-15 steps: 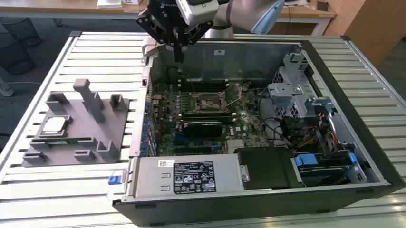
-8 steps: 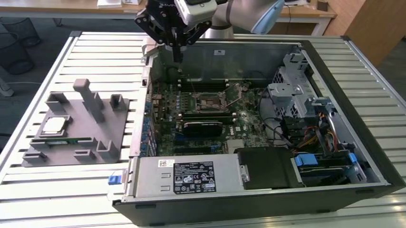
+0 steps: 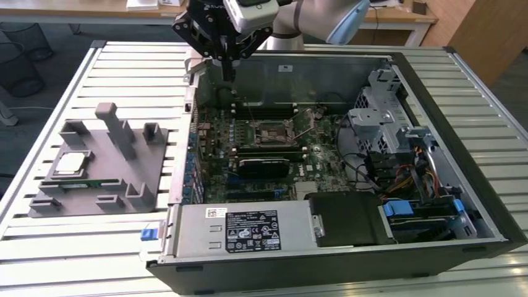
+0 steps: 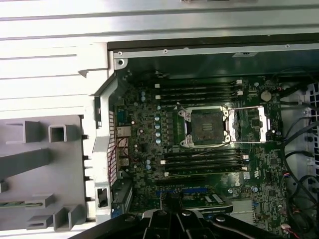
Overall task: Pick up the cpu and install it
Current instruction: 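Reach for the cpu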
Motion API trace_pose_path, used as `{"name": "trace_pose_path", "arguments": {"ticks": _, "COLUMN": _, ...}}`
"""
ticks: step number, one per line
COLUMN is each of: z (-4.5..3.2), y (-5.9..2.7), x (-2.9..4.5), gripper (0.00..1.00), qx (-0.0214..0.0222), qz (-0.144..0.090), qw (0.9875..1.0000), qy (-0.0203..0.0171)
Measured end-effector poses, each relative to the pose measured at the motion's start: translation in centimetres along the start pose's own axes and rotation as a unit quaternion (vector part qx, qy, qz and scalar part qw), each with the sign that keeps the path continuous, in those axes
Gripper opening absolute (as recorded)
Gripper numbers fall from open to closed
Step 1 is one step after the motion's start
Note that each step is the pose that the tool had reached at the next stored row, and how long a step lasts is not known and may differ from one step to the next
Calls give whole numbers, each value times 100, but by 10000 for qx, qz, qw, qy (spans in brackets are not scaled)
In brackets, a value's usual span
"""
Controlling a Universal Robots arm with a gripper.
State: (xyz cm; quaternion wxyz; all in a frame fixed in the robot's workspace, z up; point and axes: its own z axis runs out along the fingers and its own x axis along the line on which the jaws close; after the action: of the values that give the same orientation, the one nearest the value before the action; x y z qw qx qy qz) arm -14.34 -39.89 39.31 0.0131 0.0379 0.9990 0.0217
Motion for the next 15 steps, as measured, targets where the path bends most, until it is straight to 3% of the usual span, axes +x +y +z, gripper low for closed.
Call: {"name": "trace_pose_path", "arguments": {"ticks": 15, "z": -1, "y": -5, "x": 66, "gripper": 11, "qx": 0, "qz": 0, "qw": 10000, "qy": 0}}
